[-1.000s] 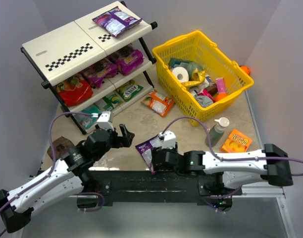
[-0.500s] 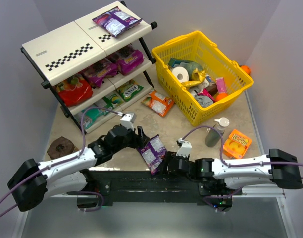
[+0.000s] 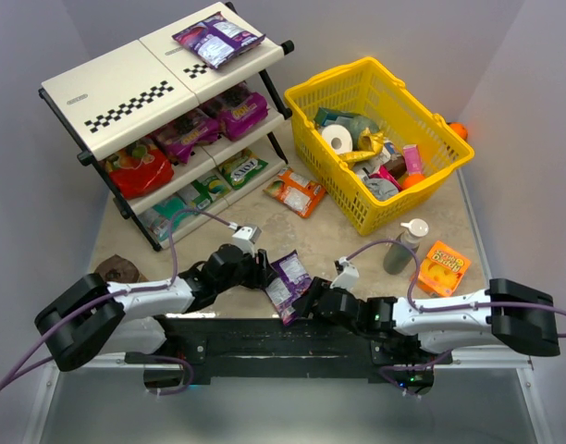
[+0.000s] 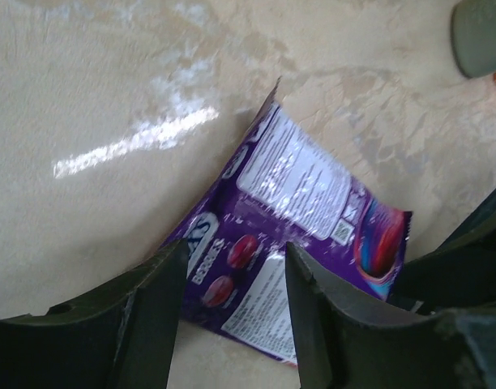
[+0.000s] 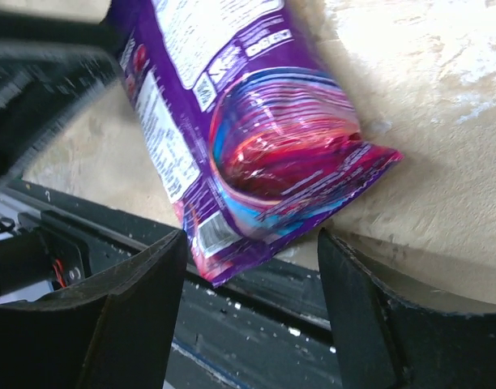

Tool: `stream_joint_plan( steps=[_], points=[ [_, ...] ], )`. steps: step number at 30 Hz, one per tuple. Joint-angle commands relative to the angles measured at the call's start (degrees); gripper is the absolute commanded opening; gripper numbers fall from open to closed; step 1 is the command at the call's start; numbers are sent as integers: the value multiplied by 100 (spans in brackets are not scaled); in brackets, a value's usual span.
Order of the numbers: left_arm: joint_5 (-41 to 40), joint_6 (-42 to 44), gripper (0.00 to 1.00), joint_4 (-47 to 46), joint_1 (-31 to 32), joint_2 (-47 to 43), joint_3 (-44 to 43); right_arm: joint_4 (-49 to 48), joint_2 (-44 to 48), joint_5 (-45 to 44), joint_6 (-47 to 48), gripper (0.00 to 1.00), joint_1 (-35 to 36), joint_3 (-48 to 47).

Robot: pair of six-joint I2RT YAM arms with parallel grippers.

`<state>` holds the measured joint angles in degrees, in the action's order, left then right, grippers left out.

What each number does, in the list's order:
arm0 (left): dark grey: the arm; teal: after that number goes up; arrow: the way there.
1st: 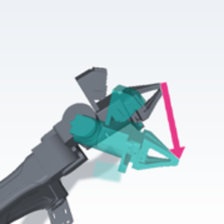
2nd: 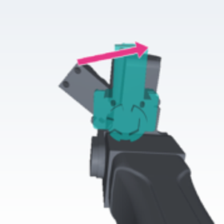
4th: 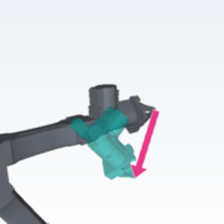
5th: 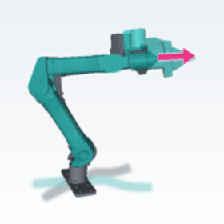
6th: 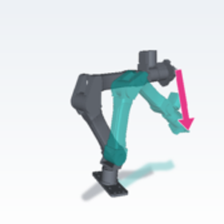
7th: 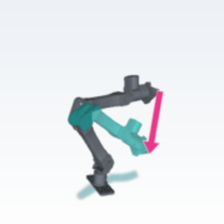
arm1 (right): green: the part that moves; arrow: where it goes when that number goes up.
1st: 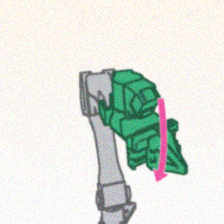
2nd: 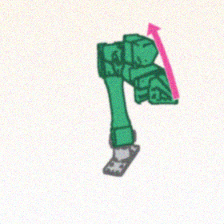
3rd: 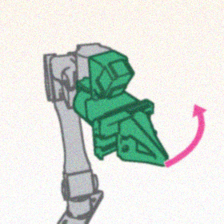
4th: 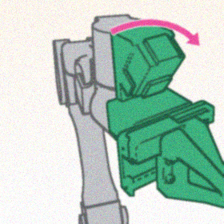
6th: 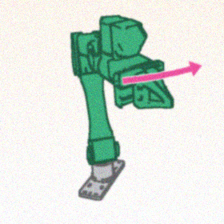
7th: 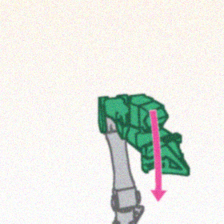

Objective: Place and organize the candy bags onto the shelf

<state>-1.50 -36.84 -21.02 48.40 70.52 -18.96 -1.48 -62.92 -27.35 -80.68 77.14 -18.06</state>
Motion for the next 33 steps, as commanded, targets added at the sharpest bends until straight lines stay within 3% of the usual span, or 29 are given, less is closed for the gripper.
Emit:
stream_joint_plan(
  steps=[1,14,24,27,31,33],
  points=[
    [-219,-69,53,-421,3,128,383,-652,-124,-15,-456,66,-33,154],
    [-175,-500,42,-544,3,383,736,-986,-45,-771,-975,56,-33,541],
    [-105,-596,38,-667,3,278,868,-2049,-651,-1097,-1011,49,-33,603],
    [-79,-596,38,-658,3,190,885,-2111,-722,-1061,-932,41,-33,523],
    [-79,-623,36,-746,11,-231,1043,-1971,-574,-1018,-905,12,-33,462],
    [-157,-623,36,-606,3,-661,1079,-1638,-477,-991,-783,3,-33,348]
  ],
)
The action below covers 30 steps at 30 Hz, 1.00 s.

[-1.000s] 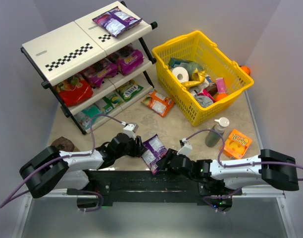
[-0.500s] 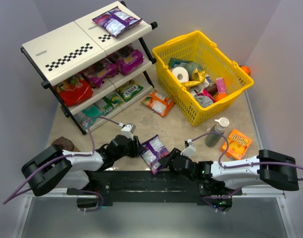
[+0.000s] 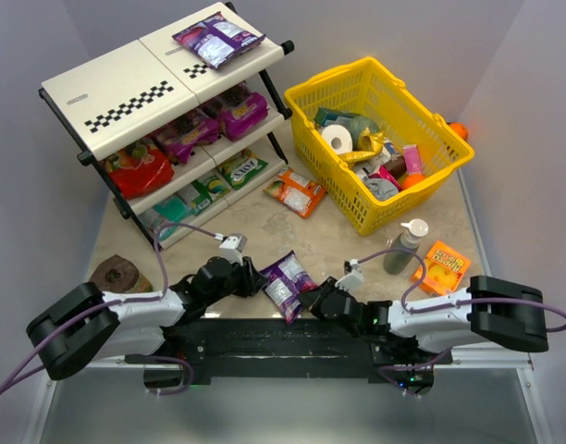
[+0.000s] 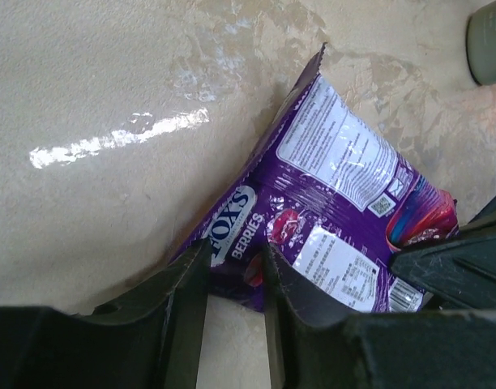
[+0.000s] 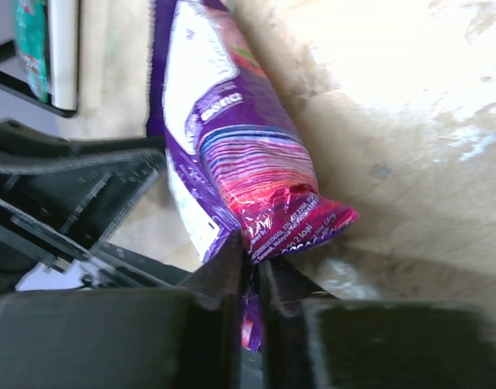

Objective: Place and organize the candy bags onto the shelf

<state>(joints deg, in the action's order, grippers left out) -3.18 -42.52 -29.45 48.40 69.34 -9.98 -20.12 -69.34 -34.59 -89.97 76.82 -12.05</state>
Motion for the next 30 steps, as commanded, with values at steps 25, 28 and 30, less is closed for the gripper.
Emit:
stream_joint_plan(
  steps=[25,28,30],
  points=[
    [-1853,244,66,4431,29,-4904,-874,1573,933,-664,5463,0,-360,-5619],
    [-1826,253,68,4369,29,-4869,-848,1528,450,-76,5947,0,-658,-6612],
    [-1827,262,69,4369,29,-4842,-839,1546,194,188,6228,0,-860,-7124]
  ],
)
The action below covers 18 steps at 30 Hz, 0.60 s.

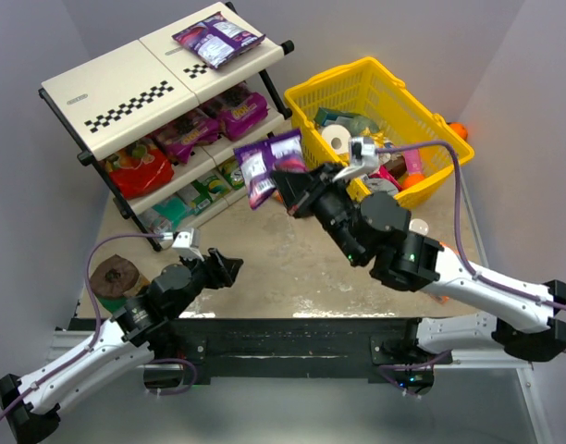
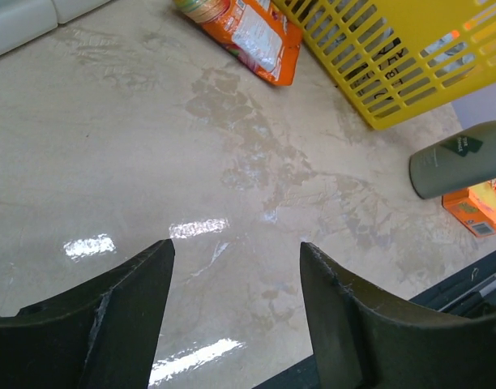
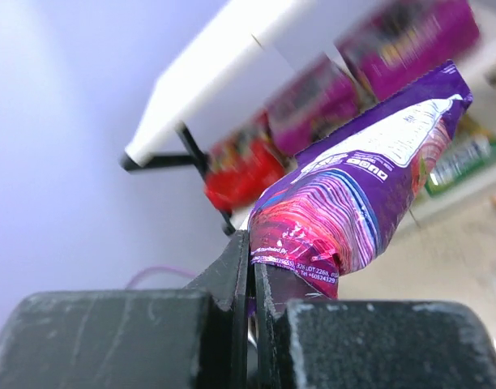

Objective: Place and organize the candy bags onto the shelf

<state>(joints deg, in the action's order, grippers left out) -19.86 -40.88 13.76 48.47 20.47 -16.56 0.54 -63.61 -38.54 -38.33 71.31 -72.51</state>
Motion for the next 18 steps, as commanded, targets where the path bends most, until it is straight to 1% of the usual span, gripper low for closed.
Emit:
stream_joint_plan(
  steps=[1,3,4,8,9,11,12,14,15,18],
  points=[
    [-150,133,69,31,22,54,-181,-563,-493,811,1142,0,-371,-1507],
    [-71,168,69,-48,22,62,-155,-590,-923,1102,1310,0,-564,-1966],
    [-54,195,69,-101,22,62,-129,-564,-1064,1408,1328,0,-626,-2404],
    [-62,204,70,-154,22,98,-93,-852,-2046,2182,1661,0,-960,-3277],
    [-71,204,70,-154,22,106,-93,-906,-2232,2359,1670,0,-1048,-3609],
    [-80,204,71,-154,22,124,-93,-1054,-2558,2779,1688,0,-1241,-3945],
    [-71,204,71,-154,22,133,-93,-1134,-2899,2939,1671,0,-1294,-4242],
    [-36,204,71,-172,22,133,-76,-1284,-3261,3255,1653,0,-1409,-4577],
    [-18,204,71,-180,22,124,-76,-1319,-3602,3387,1653,0,-1453,-4918],
    [26,204,72,-189,22,106,-58,-1556,-4087,3844,1469,0,-1602,-5394]
  ],
)
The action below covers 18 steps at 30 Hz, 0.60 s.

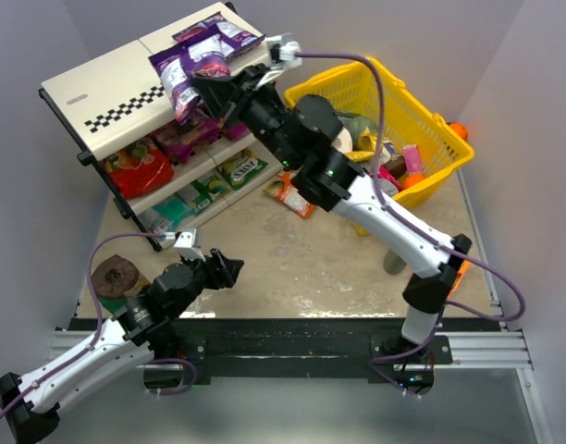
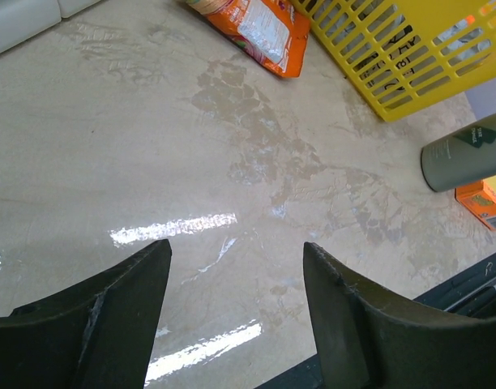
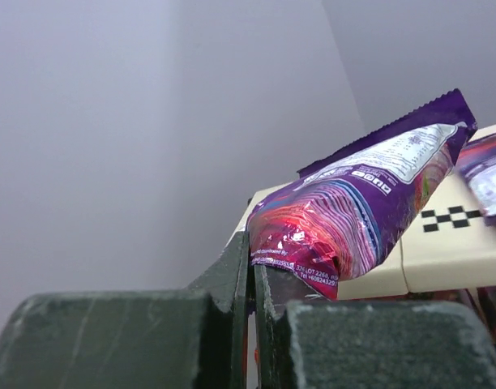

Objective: Place and organize the candy bags onto the shelf

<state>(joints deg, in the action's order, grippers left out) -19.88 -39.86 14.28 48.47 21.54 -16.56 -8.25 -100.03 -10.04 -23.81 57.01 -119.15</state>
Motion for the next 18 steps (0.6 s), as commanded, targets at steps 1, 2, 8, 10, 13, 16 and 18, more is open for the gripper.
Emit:
stream_joint_plan(
  steps=[1,2,8,10,13,16,18],
  points=[
    [37,101,72,-251,22,-18,-50,-791,-752,996,-79,0,-208,-845],
    [45,101,72,-251,22,-27,-41,-801,-894,1117,-149,0,-278,-968],
    [54,75,73,-207,22,-45,-49,-1056,-1686,1417,-906,0,-656,-1575],
    [46,66,73,-207,22,-62,-41,-1012,-1826,1426,-1037,0,-735,-1637],
    [19,66,73,-224,22,-62,-32,-977,-1976,1461,-1248,0,-849,-1699],
    [10,66,73,-233,22,-27,-32,-915,-2055,1418,-1406,0,-937,-1690],
    [19,66,73,-233,22,-9,-32,-889,-2117,1409,-1486,0,-964,-1681]
  ],
)
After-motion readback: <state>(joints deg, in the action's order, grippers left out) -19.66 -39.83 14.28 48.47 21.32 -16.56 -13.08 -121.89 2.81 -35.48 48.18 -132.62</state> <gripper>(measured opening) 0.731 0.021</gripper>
